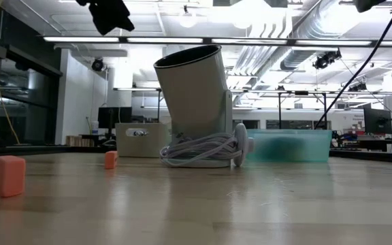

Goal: Pick & Place School Supplies
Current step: Put the orange eraser into the green bin

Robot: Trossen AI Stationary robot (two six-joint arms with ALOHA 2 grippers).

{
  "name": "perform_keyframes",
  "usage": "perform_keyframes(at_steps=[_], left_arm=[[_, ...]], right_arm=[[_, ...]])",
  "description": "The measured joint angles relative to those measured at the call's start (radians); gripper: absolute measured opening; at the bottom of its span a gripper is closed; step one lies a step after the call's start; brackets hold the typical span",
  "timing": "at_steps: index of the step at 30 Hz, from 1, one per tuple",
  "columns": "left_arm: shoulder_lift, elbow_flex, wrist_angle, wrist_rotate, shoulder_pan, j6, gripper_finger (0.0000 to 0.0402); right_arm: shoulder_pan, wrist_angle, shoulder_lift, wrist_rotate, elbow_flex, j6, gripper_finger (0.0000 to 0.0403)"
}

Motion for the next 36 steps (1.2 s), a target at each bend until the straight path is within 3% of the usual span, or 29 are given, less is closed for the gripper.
perform_keyframes(at_steps=[10,20,28,36], left_arm=[[0.0,0.0,0.0,-0.022,-0.053,-0.007,0.0134],[0.0,0.0,0.0,-0.022,-0.064,-0.011,0.0134],[0.0,0.0,0.001,-0.022,-0.064,-0.015,0.0134],[0.0,0.0,0.001,-0.022,-0.064,-0.02,0.0134]], right_arm=[[0.12,0.074,-0.001,0.06,-0.136,0.167,0.0148],[0.29,0.158,-0.042,0.259,-0.288,0.455,0.0148],[0.379,0.198,-0.042,0.396,-0.372,0.588,0.0148],[0.412,0.243,-0.042,0.408,-0.452,0.654,0.0148]])
